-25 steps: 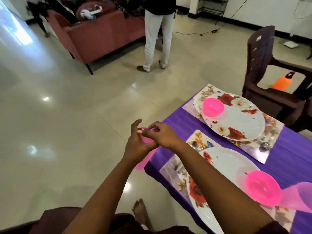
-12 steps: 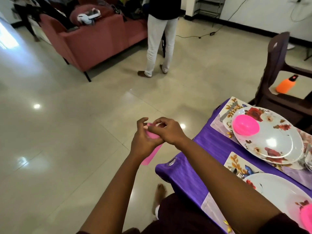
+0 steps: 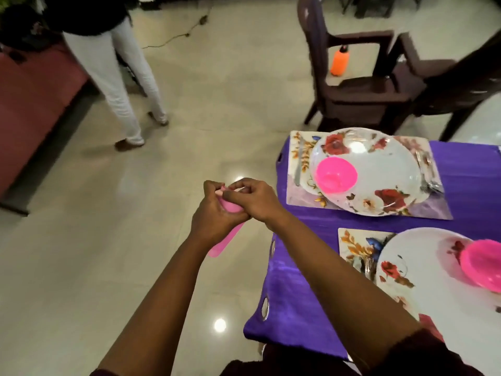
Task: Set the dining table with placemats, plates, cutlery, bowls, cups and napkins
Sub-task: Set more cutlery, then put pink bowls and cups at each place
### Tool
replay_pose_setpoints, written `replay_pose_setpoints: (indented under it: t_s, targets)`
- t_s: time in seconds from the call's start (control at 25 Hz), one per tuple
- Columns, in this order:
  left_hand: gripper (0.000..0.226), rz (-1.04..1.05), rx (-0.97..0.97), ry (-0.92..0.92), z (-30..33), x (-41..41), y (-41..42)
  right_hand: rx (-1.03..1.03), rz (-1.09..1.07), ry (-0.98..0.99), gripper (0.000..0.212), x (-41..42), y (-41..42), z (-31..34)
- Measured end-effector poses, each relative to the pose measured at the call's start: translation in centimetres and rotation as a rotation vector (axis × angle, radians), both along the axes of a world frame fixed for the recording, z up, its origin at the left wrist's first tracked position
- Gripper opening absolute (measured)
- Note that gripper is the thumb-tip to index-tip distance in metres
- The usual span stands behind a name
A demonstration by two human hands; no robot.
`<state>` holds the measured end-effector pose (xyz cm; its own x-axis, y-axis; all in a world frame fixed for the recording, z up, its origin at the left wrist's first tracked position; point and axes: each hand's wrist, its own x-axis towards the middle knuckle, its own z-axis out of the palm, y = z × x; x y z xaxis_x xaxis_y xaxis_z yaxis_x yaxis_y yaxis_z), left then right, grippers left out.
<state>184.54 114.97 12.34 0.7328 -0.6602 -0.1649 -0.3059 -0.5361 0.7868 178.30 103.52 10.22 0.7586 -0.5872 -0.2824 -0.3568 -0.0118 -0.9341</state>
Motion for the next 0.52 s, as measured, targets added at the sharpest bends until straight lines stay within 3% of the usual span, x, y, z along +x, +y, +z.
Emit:
replay_pose_setpoints:
  t_s: [0.52]
  targets:
    - [0.067,-0.487,-0.022,0.034,-2.2,7.3,-10.6,0.032,-0.498,0.018,0.043,2.5,-6.7,-1.4]
